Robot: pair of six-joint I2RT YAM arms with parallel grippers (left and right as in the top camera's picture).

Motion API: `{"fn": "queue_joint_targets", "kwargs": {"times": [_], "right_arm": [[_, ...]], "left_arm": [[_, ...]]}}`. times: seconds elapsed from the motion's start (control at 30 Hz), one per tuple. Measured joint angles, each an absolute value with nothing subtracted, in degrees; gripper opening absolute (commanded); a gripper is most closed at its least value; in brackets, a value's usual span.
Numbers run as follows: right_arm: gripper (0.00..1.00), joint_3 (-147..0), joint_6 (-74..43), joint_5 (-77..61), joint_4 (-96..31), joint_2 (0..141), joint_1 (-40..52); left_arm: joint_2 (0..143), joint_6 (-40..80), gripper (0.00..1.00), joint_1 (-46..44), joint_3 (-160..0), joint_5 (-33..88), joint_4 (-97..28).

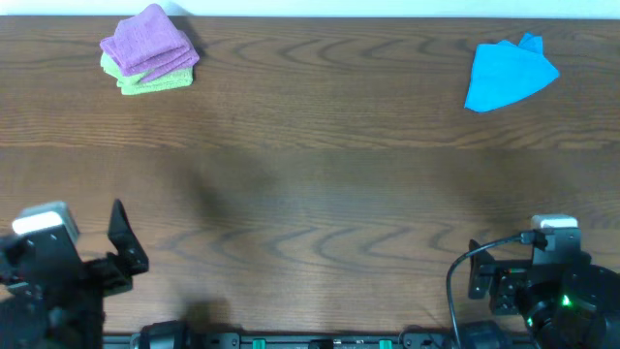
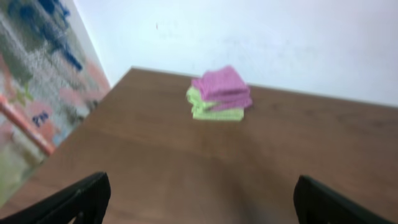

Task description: Fold the cloth

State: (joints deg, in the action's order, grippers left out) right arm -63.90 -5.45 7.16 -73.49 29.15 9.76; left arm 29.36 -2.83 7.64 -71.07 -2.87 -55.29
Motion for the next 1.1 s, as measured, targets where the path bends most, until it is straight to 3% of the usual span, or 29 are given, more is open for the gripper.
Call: {"fn": "queue_joint_targets", "kwargs": {"times": [0.5,1.1], "right_arm": [[0.99,-63.9,-5.5,7.2,-73.5,29.1,9.8],[0.99,-63.9,-5.5,7.2,-73.5,29.1,9.8]], "left_arm": [[8.5,0.6,0.95,8.1,-31.7,0.9,-27.5],[0.8,7.4,0.95,8.1,-14.2,1.3,-16.4]]}}
